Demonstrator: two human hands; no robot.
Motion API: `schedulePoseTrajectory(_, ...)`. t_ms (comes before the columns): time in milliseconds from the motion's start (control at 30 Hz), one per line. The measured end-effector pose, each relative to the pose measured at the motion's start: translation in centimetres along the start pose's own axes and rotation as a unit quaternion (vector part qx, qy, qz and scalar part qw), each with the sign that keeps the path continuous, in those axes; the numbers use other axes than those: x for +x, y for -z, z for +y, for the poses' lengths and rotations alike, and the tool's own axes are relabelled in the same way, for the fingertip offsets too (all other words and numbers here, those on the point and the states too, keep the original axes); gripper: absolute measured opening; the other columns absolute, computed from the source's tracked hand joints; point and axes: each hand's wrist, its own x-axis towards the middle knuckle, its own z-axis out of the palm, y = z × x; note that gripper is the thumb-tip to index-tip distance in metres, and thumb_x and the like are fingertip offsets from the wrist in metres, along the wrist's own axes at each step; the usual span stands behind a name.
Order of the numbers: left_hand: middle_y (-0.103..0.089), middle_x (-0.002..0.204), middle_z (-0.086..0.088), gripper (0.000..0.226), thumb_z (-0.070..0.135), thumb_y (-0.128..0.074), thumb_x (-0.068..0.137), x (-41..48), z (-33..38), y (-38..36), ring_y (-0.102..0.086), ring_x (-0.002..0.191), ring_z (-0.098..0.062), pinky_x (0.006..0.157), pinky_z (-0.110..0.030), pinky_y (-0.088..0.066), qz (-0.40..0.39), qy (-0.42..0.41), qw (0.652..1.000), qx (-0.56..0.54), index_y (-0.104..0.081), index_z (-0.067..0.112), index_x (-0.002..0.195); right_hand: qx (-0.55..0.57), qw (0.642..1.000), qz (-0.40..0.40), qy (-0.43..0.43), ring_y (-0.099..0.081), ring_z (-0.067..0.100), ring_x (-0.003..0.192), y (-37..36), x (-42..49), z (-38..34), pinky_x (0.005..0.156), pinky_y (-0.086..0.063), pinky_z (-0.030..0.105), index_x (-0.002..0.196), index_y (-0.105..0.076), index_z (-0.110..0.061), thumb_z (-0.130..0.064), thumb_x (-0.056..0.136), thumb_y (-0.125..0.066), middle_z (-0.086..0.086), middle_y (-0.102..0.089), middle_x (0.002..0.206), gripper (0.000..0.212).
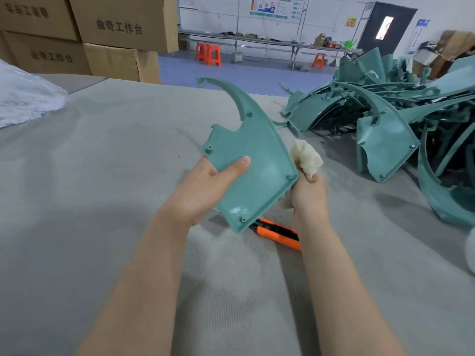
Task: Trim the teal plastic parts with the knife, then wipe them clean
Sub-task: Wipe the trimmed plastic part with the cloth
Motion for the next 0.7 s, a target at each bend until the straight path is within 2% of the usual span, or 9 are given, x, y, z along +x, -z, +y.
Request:
schedulePoseTrajectory(67, -0.071, 0.110, 0.013, 0.017, 0.020, -0.055, 0.097, 0.2, -0.1, -0.4, -0.066, 0.106, -0.007, 0.092, -0.027, -0.052, 0.002, 0.000, 1.000, -0.018, -0.063, 0.028, 0.109, 0.068, 0.997, -0.006, -0.032, -0.047, 0.015, 0.052, 0.2, 0.1, -0.1, 0.046, -0.038, 0.024, 0.068, -0.055, -0.020, -0.015, 0.094, -0.047, -0.004, -0.053, 0.055, 0.028)
schedulePoseTrajectory(100, -0.072, 0.109, 0.014, 0.017, 0.020, -0.055, 0.097, 0.2, -0.2, -0.5, -0.066, 0.105, -0.006, 0.089, -0.025, -0.053, 0.010, 0.002, 1.000, -0.030, -0.064, 0.028, 0.108, 0.115, 0.992, -0.009, -0.048, -0.053, 0.011, 0.048, 0.1, 0.1, -0.2, 0.045, -0.041, 0.022, 0.071, -0.058, -0.021, -0.019, 0.097, -0.050, -0.008, -0.057, 0.054, 0.027)
schedulePoseTrajectory(167, -0.072, 0.106, 0.014, 0.016, 0.018, -0.054, 0.097, 0.4, -0.3, -0.3, -0.067, 0.102, -0.005, 0.086, -0.023, -0.054, 0.036, 0.008, 0.998, -0.058, -0.064, 0.027, 0.106, 0.193, 0.979, -0.012, -0.070, -0.064, 0.005, 0.054, 0.1, 0.1, -0.5, 0.053, -0.053, 0.024, 0.080, -0.063, -0.022, -0.024, 0.099, -0.052, -0.013, -0.067, 0.059, 0.021)
schedulePoseTrajectory(267, -0.073, 0.104, 0.013, 0.015, 0.018, -0.055, 0.097, 0.5, -0.6, -0.1, -0.067, 0.102, -0.007, 0.090, -0.029, -0.052, 0.078, 0.015, 0.994, -0.070, -0.065, 0.027, 0.103, 0.237, 0.967, -0.012, -0.092, -0.067, 0.004, 0.063, 0.6, 0.3, -0.6, 0.060, -0.053, 0.023, 0.083, -0.063, -0.021, -0.027, 0.099, -0.054, -0.014, -0.070, 0.062, 0.019)
schedulePoseTrajectory(400, -0.073, 0.105, 0.011, 0.016, 0.015, -0.054, 0.097, 0.5, -1.1, -0.3, -0.067, 0.104, -0.009, 0.094, -0.033, -0.050, 0.091, 0.018, 0.994, -0.065, -0.066, 0.026, 0.101, 0.178, 0.977, -0.090, -0.069, -0.068, 0.005, 0.064, 0.4, -0.4, -1.0, 0.063, -0.056, 0.026, 0.083, -0.065, -0.020, -0.026, 0.098, -0.053, -0.011, -0.071, 0.065, 0.021)
schedulePoseTrajectory(500, -0.074, 0.103, 0.010, 0.016, 0.015, -0.055, 0.097, 0.5, -1.3, 0.0, -0.068, 0.101, -0.009, 0.090, -0.031, -0.051, 0.084, 0.021, 0.994, -0.070, -0.067, 0.025, 0.100, 0.075, 0.987, -0.143, -0.023, -0.064, 0.020, 0.079, -0.2, -0.8, -0.9, 0.077, -0.052, 0.041, 0.086, -0.067, -0.017, -0.020, 0.098, -0.053, 0.002, -0.069, 0.079, 0.019)
schedulePoseTrajectory(600, -0.074, 0.102, 0.012, 0.015, 0.016, -0.056, 0.096, 0.5, -1.5, 0.2, -0.069, 0.099, -0.008, 0.084, -0.026, -0.054, 0.062, 0.022, 0.996, -0.060, -0.066, 0.027, 0.100, 0.027, 0.992, -0.122, 0.007, -0.057, 0.023, 0.080, -0.2, -0.9, -0.9, 0.076, -0.051, 0.048, 0.089, -0.065, -0.012, -0.017, 0.099, -0.050, 0.010, -0.062, 0.083, 0.019)
schedulePoseTrajectory(700, -0.074, 0.100, 0.014, 0.015, 0.017, -0.057, 0.095, 0.4, -1.5, 0.2, -0.069, 0.097, -0.005, 0.078, -0.019, -0.055, 0.046, 0.024, 0.997, -0.059, -0.067, 0.027, 0.099, 0.001, 0.995, -0.095, 0.021, -0.051, 0.024, 0.073, 0.0, -0.6, -0.7, 0.067, -0.042, 0.040, 0.075, -0.058, -0.016, -0.021, 0.100, -0.049, 0.010, -0.057, 0.074, 0.028)
